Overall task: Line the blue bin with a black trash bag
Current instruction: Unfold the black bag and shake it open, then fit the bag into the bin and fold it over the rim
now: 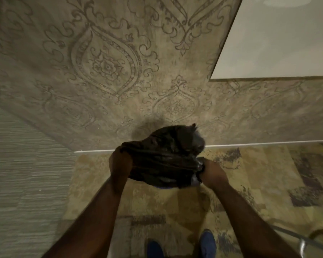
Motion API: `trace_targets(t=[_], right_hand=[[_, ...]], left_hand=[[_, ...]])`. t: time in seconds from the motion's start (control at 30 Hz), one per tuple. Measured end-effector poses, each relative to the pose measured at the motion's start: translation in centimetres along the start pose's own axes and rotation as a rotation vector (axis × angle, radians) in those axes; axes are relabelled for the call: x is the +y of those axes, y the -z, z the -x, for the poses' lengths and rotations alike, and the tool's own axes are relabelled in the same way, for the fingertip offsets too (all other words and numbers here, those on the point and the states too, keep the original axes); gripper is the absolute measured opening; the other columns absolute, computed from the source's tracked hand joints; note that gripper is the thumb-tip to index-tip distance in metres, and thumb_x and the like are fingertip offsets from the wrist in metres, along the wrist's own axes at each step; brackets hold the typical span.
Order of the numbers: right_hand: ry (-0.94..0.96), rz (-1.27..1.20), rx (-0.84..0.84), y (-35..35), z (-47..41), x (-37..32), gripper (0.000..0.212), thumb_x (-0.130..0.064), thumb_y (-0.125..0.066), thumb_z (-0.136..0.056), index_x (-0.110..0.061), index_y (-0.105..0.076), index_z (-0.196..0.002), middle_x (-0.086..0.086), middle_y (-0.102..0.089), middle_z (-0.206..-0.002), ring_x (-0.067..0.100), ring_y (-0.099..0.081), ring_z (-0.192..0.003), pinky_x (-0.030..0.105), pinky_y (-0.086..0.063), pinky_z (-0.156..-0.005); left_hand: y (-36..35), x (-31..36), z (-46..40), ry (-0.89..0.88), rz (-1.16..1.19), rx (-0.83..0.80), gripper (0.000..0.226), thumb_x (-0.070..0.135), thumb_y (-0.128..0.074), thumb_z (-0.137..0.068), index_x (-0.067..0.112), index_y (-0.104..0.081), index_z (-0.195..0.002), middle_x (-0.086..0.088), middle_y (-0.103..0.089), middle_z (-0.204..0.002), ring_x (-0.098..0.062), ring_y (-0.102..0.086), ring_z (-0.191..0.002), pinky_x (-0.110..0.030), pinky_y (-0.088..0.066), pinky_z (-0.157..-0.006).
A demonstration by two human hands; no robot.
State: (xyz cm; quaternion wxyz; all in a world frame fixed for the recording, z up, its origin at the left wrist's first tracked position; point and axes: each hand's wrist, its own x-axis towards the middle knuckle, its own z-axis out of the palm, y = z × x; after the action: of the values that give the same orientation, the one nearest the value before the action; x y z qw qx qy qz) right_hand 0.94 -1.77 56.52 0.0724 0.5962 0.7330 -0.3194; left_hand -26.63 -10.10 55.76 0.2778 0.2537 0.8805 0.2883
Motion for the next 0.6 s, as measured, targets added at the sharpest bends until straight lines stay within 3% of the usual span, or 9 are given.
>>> trace_targets(t=[0.07,0.1,0.17,0.27,0.33,0.4,0.5,0.6], right_hand=[[-0.041,-0.211,0.122,0.2,-0.7,0.7,0.016,-0.007,-0.061,-0.083,-0.016,-0.07,-0.093,0.01,-0.073,-0.087,0.032,-0.07,-0.09,0.029,-0.049,-0.072],[-0.056,-0.291,0.155,0.2,-1.0,1.0,0.017,-0.004,-0.061,-0.082,-0.013,-0.071,-0.092,0.011,-0.074,-0.087,0.033,-0.07,-0.09,0.03,-0.05,-0.073],[-0.077,-0.461,0.217,0.4,-1.6,1.0,0.021,-0.003,-0.065,-0.081,-0.011,-0.07,-0.1,0.009,-0.074,-0.093,0.031,-0.069,-0.093,0.032,-0.051,-0.08],[-0.054,-0.722,0.249,0.7,-1.7,1.2,0.038,-0.007,-0.074,-0.081,-0.018,-0.053,-0.111,0.011,-0.07,-0.091,0.033,-0.067,-0.086,0.04,-0.053,-0.077],[0.043,-0.6,0.261,0.1,-1.7,1.6,0.04,-0.015,-0.074,-0.084,-0.02,-0.047,-0.113,0.009,-0.071,-0.087,0.03,-0.067,-0.077,0.04,-0.053,-0.071],[0.141,-0.452,0.27,-1.1,-1.6,1.8,0.032,-0.018,-0.07,-0.087,-0.021,-0.047,-0.109,-0.005,-0.069,-0.08,0.021,-0.066,-0.071,0.032,-0.049,-0.062],[0.188,-0.402,0.247,-3.8,-1.6,1.9,0.023,-0.012,-0.065,-0.088,-0.024,-0.052,-0.103,-0.003,-0.069,-0.088,0.027,-0.068,-0.084,0.035,-0.05,-0.07],[0.189,-0.389,0.228,-6.2,-1.9,2.2,0.026,-0.012,-0.063,-0.09,-0.021,-0.056,-0.113,0.003,-0.074,-0.098,0.028,-0.07,-0.091,0.042,-0.055,-0.076]], left_hand=[[0.4,-0.5,-0.7,0.027,0.101,0.048,0.033,0.014,-0.04,-0.102,-0.003,-0.061,-0.121,-0.026,-0.062,-0.123,-0.041,-0.057,-0.117,-0.044,-0.042,-0.103],[0.4,-0.6,-0.7,0.029,0.108,0.055,0.033,0.014,-0.039,-0.101,-0.003,-0.063,-0.116,-0.026,-0.064,-0.119,-0.041,-0.059,-0.113,-0.044,-0.044,-0.1],[0.3,-0.4,-0.8,0.019,0.079,0.065,0.032,0.014,-0.037,-0.1,-0.002,-0.065,-0.104,-0.024,-0.067,-0.108,-0.04,-0.061,-0.104,-0.041,-0.046,-0.09],[0.1,-0.8,-0.9,0.018,0.082,0.073,0.026,0.015,-0.039,-0.097,0.006,-0.063,-0.093,-0.017,-0.065,-0.096,-0.036,-0.061,-0.095,-0.033,-0.038,-0.078],[-0.5,-1.4,-0.9,0.015,0.104,0.079,0.024,0.017,-0.042,-0.096,0.008,-0.064,-0.096,-0.015,-0.066,-0.099,-0.032,-0.058,-0.091,-0.032,-0.036,-0.078],[-1.2,-2.4,-0.7,0.01,0.129,0.075,0.022,0.019,-0.045,-0.095,0.007,-0.063,-0.096,-0.013,-0.066,-0.099,-0.029,-0.057,-0.087,-0.033,-0.039,-0.077],[-2.6,-4.6,-0.6,-0.001,0.149,0.063,0.021,0.024,-0.049,-0.094,0.009,-0.064,-0.092,-0.01,-0.067,-0.091,-0.03,-0.061,-0.083,-0.033,-0.043,-0.069],[-4.0,-6.3,-0.3,-0.013,0.155,0.05,0.022,0.027,-0.048,-0.096,0.022,-0.058,-0.077,0.0,-0.063,-0.076,-0.019,-0.059,-0.068,-0.024,-0.038,-0.053]])
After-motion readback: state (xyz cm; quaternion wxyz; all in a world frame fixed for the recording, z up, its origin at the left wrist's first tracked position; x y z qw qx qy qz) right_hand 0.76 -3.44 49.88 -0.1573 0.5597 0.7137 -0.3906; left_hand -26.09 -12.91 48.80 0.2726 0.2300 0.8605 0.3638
